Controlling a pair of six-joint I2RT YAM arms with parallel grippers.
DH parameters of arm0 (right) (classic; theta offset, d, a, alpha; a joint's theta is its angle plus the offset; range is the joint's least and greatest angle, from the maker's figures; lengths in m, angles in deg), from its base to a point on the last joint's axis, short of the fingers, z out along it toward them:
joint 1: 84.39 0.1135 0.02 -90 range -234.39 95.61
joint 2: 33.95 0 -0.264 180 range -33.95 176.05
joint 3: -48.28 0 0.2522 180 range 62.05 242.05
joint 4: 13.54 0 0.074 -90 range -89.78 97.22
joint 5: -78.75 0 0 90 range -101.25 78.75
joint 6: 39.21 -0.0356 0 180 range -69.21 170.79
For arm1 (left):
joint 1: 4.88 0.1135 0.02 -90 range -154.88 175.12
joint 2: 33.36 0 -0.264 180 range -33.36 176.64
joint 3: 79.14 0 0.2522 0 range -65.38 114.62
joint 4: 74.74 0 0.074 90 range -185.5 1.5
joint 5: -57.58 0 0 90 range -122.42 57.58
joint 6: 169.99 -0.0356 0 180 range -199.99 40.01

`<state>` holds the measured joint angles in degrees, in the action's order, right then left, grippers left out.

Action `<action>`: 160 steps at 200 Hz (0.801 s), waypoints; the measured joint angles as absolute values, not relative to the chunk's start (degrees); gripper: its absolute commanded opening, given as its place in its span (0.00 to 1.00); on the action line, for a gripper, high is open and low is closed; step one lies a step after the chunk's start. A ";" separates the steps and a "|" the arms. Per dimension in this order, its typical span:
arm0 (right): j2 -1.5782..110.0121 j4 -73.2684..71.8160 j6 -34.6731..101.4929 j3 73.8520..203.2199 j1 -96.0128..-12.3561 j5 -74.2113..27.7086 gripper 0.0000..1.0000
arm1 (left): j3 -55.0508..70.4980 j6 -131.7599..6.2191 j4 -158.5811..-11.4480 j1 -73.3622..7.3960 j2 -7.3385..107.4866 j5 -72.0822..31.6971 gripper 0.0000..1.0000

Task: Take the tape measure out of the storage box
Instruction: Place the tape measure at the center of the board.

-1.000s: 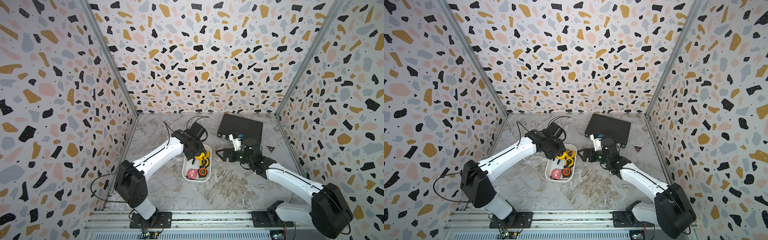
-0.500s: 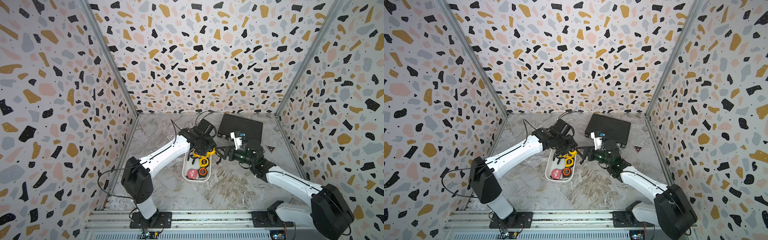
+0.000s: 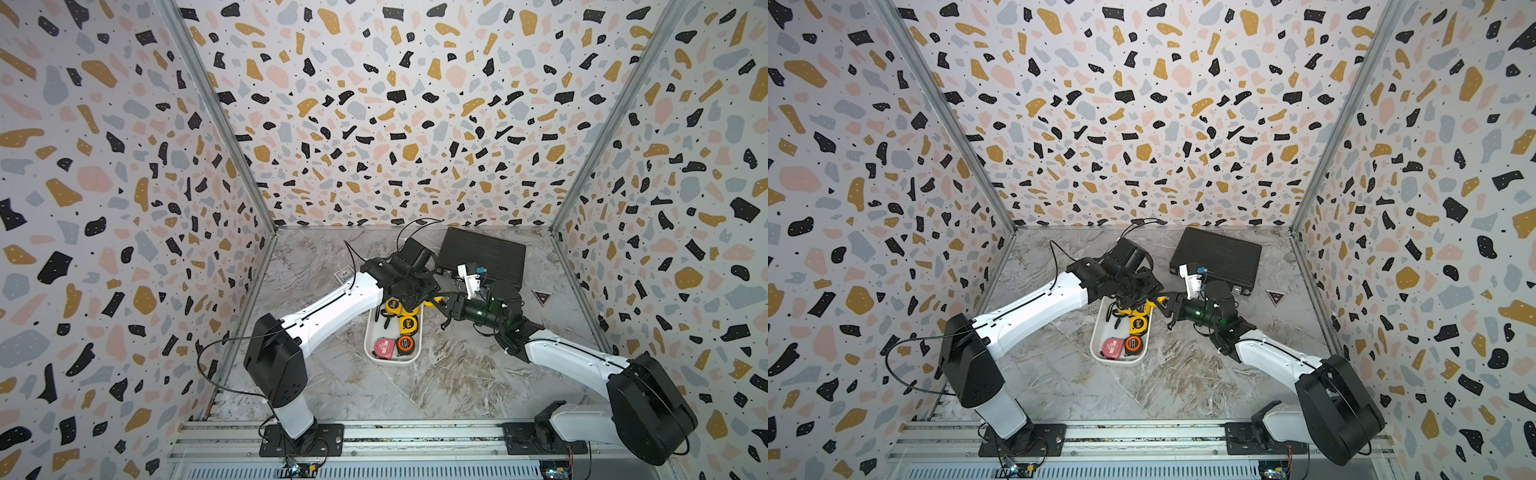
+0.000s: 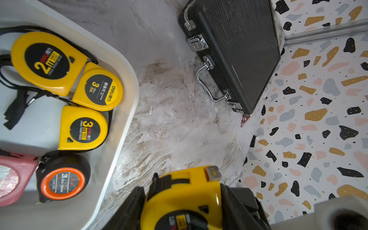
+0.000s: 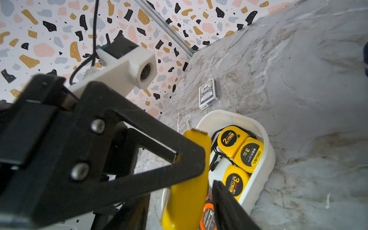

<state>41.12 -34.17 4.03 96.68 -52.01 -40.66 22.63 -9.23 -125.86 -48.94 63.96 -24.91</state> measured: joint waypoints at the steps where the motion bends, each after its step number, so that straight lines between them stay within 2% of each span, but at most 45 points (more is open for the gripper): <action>1: 41.16 -34.19 3.99 96.68 -52.01 -40.66 0.40 | 22.63 -9.23 -125.82 -48.94 63.96 -24.89 0.00; 28: 41.99 -35.92 2.11 96.39 -52.01 -40.79 0.29 | 22.01 -8.77 -124.90 -48.94 63.29 -24.70 0.00; 46: 42.04 -36.70 1.45 96.18 -52.01 -40.97 0.15 | 21.66 -8.68 -124.59 -48.94 62.87 -24.78 0.00; 66: 42.04 -36.77 1.02 96.15 -52.01 -40.84 0.13 | 21.49 -8.62 -124.35 -48.91 62.76 -24.76 0.00; 77: 41.99 -36.62 1.02 96.13 -52.01 -40.79 0.10 | 21.42 -8.64 -124.35 -48.91 62.76 -24.76 0.25; 87: 41.73 -36.24 1.04 96.04 -52.03 -40.55 0.09 | 21.31 -8.75 -124.29 -48.94 62.76 -24.72 0.55; 103: 40.92 -35.39 1.08 95.50 -52.33 -40.27 0.09 | 21.18 -9.49 -124.40 -48.94 62.76 -24.72 0.84; 113: 40.11 -34.30 1.06 94.82 -52.95 -40.29 0.09 | 21.18 -10.61 -124.42 -48.94 62.72 -24.96 0.97; 120: 39.59 -33.51 1.06 94.12 -53.64 -40.25 0.09 | 21.18 -11.52 -124.59 -48.94 62.56 -25.15 1.00; 160: 38.52 -26.08 1.19 91.15 -61.23 -40.73 0.09 | 21.25 -18.87 -128.81 -48.81 62.00 -27.03 1.00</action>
